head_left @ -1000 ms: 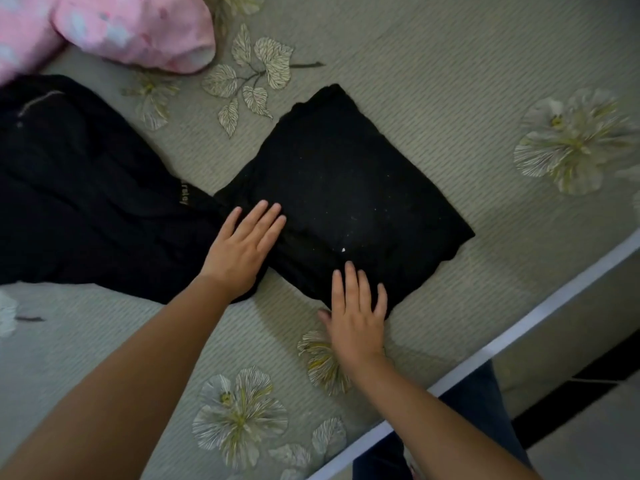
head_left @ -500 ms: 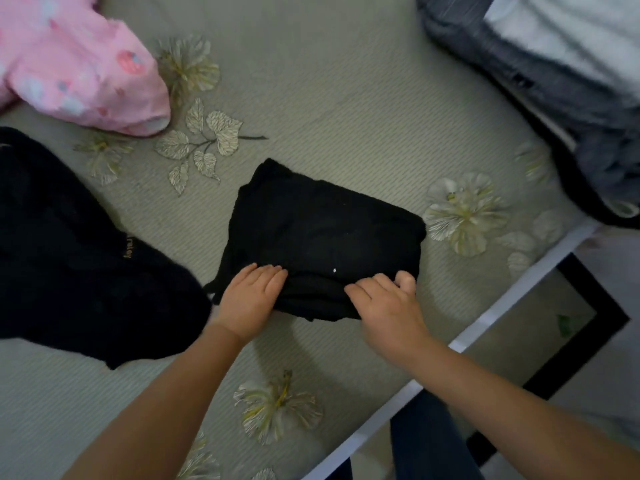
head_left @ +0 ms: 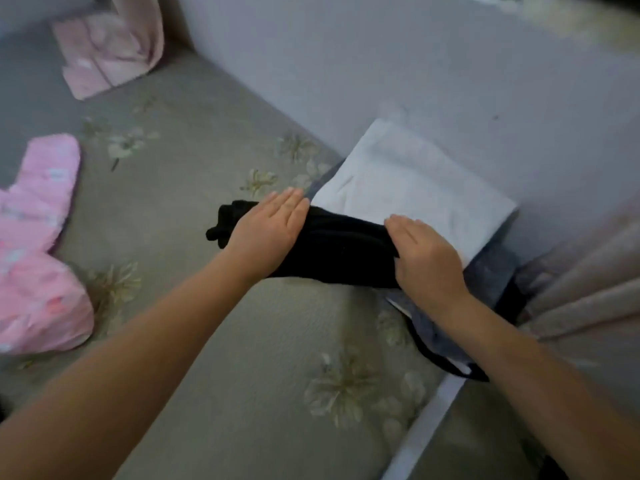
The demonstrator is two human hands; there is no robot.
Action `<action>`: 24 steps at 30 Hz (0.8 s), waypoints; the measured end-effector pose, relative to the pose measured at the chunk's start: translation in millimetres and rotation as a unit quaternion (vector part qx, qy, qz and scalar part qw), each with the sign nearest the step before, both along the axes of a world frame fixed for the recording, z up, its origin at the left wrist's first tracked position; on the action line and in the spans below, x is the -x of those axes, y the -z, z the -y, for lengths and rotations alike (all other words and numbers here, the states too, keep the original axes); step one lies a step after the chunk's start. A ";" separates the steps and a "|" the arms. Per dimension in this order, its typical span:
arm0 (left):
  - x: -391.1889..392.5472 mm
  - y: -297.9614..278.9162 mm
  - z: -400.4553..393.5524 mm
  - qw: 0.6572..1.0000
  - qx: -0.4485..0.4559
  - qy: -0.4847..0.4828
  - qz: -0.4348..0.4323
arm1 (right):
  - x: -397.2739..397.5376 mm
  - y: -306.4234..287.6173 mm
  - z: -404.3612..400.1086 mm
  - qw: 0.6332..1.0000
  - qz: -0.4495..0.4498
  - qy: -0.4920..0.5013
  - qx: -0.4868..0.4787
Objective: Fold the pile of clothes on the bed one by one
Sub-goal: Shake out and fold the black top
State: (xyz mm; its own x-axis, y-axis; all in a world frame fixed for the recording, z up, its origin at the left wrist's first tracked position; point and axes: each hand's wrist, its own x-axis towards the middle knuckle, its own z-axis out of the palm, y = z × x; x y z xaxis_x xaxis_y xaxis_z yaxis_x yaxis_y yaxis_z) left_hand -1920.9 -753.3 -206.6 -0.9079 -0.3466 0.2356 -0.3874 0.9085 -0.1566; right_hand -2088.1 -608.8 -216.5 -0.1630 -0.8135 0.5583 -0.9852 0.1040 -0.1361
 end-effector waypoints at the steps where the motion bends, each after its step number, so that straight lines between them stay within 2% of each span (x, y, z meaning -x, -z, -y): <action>1: 26.8 -13.2 10.1 0.999 0.021 0.019 -0.028 | 23.0 -13.0 4.7 1.000 0.001 0.024 0.011; 4: 108.6 -52.1 33.6 0.988 0.097 0.071 -0.096 | 92.1 -45.2 15.6 0.995 -0.026 0.080 0.052; 6: 154.4 -60.8 43.5 0.984 0.117 0.075 -0.112 | 130.8 -53.0 19.7 0.991 -0.062 0.095 0.077; 9: 198.2 -31.0 51.7 0.985 0.117 0.077 -0.102 | 161.4 -26.9 21.6 0.989 -0.095 0.105 0.051; 10: 205.4 -12.5 51.7 0.992 0.089 0.071 -0.057 | 161.7 -8.6 20.0 0.990 -0.090 0.107 0.017; 12: 209.2 32.8 49.1 0.993 0.021 0.037 0.110 | 150.6 36.1 14.6 0.991 -0.062 0.101 -0.060; 14: 199.8 77.9 41.5 0.963 -0.061 -0.017 0.263 | 129.9 78.4 8.6 0.982 -0.022 0.107 -0.153; 15: 194.9 97.4 37.0 0.953 -0.086 -0.037 0.287 | 120.3 94.0 6.3 0.975 -0.003 0.114 -0.188; 17: 184.5 125.0 29.0 0.950 -0.108 -0.069 0.285 | 108.3 113.6 6.3 0.970 0.031 0.128 -0.203; 19: 175.7 137.2 27.1 0.958 -0.125 -0.077 0.247 | 101.6 119.0 8.5 0.970 0.050 0.143 -0.192; 22: 165.2 142.9 34.6 0.967 -0.146 -0.079 0.195 | 98.2 119.6 9.7 0.975 0.039 0.131 -0.173; 24: 162.0 146.1 38.1 0.966 -0.157 -0.085 0.185 | 95.8 121.3 10.5 0.972 0.041 0.128 -0.194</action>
State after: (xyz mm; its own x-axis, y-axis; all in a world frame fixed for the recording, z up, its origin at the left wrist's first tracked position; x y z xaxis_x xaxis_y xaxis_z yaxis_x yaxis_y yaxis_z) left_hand -2082.9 -791.4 -352.7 -0.8337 -0.4996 -0.2354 -0.5051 0.8621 -0.0405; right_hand -2183.9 -619.3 -337.7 -0.4180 -0.8875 0.1941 -0.9082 0.4028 -0.1141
